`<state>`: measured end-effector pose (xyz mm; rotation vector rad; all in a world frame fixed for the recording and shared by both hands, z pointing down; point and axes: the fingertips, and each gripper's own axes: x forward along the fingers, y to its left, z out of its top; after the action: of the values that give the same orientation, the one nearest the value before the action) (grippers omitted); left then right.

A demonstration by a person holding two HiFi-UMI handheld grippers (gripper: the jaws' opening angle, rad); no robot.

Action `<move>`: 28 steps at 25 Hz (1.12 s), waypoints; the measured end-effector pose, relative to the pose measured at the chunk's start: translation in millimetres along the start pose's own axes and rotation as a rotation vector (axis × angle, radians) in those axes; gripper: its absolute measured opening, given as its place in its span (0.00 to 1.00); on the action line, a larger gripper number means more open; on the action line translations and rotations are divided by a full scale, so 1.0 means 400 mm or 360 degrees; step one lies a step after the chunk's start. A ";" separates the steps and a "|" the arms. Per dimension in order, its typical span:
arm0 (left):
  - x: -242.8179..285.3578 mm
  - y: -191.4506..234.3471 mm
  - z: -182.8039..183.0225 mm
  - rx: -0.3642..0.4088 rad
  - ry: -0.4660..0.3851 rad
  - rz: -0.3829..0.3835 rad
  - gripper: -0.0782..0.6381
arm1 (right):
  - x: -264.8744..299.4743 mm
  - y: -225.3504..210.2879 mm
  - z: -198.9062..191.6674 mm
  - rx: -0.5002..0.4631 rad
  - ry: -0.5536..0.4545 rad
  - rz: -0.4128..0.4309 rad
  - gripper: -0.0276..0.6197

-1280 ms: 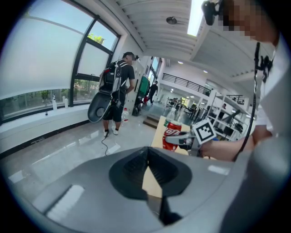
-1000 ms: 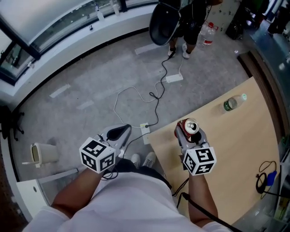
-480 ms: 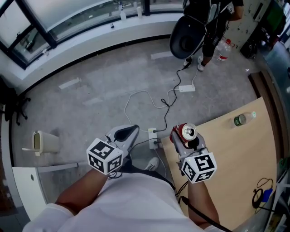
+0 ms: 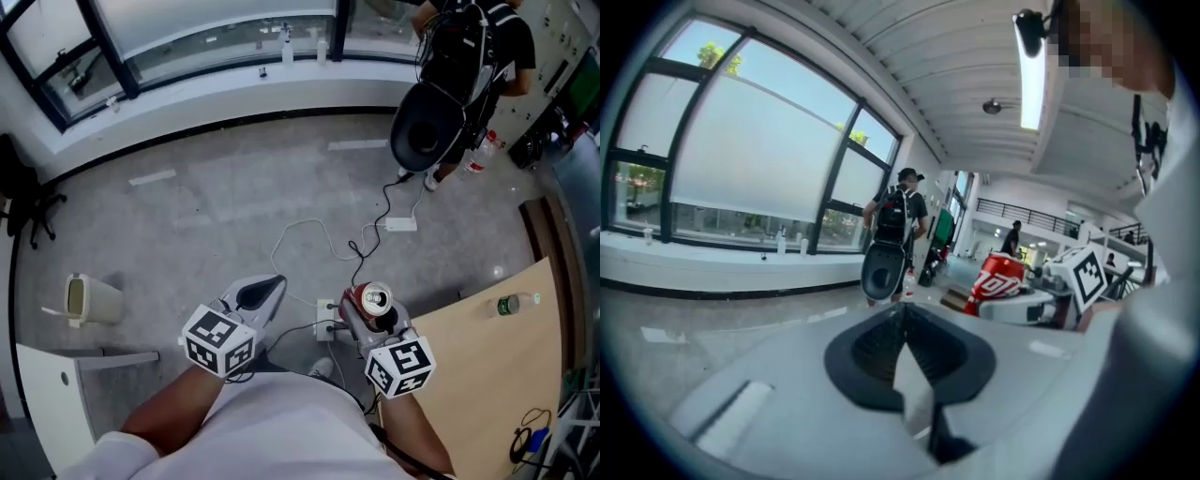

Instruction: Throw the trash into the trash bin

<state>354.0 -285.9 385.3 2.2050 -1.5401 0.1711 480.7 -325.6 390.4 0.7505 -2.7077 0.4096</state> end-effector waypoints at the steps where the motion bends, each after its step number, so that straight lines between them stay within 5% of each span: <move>1: -0.013 0.034 0.007 -0.0013 -0.0018 0.0021 0.12 | 0.030 0.017 0.011 -0.0022 0.0012 0.0019 0.32; 15: -0.245 0.511 0.111 -0.0049 -0.0230 0.0302 0.12 | 0.511 0.312 0.225 -0.0272 0.0057 0.0338 0.32; 22: -0.444 0.758 0.147 -0.0047 -0.0314 0.0564 0.12 | 0.734 0.508 0.302 -0.0352 0.0064 0.0536 0.32; 28: -0.611 0.868 0.110 -0.0204 -0.0404 0.0821 0.12 | 0.873 0.673 0.329 -0.0479 0.0135 0.0776 0.32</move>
<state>-61.4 -191.3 360.2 1.7428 -2.1728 -0.0549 23.4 -307.0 343.9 -0.0131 -2.7603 0.1231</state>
